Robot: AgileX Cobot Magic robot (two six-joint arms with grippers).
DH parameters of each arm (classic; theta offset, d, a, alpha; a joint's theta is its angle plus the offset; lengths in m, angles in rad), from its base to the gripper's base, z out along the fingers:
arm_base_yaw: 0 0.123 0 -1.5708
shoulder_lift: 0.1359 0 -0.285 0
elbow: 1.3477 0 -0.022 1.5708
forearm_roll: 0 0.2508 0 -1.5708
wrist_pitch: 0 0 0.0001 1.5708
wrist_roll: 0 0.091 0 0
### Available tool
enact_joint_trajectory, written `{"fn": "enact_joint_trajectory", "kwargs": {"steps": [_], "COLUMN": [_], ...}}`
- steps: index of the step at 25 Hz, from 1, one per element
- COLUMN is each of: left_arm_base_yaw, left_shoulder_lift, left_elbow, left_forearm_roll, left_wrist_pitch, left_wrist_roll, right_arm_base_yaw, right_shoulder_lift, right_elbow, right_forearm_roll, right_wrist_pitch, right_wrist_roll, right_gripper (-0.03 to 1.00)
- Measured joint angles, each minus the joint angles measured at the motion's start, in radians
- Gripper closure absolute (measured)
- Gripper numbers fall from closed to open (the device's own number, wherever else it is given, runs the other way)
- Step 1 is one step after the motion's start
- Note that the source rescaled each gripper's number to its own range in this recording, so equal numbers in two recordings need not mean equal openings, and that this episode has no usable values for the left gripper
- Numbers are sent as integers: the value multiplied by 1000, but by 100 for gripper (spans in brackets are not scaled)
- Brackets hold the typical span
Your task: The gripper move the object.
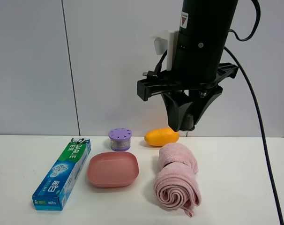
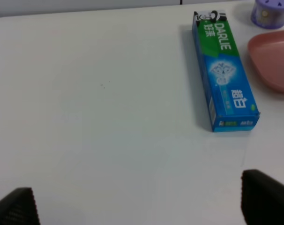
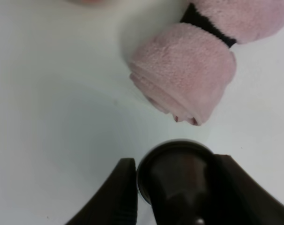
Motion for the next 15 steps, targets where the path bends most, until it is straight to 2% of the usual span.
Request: {"fn": "enact_joint_trajectory", "kwargs": {"steps": [4,9,15], "left_arm_base_yaw": [0,0,0], "left_shoulder_lift": [0,0,0], "left_elbow": [0,0,0], "left_forearm_roll": [0,0,0], "left_wrist_pitch": [0,0,0], "left_wrist_roll": [0,0,0], "right_arm_base_yaw": [-27,-122,-275], "right_shoulder_lift": [-12,-63,-153], "right_elbow": [54,230,439], "right_forearm_roll": [2,6,12], "right_wrist_pitch": [-3,-15,-220], "right_wrist_roll": [15,48,61], "right_gripper": [97,97,97]}}
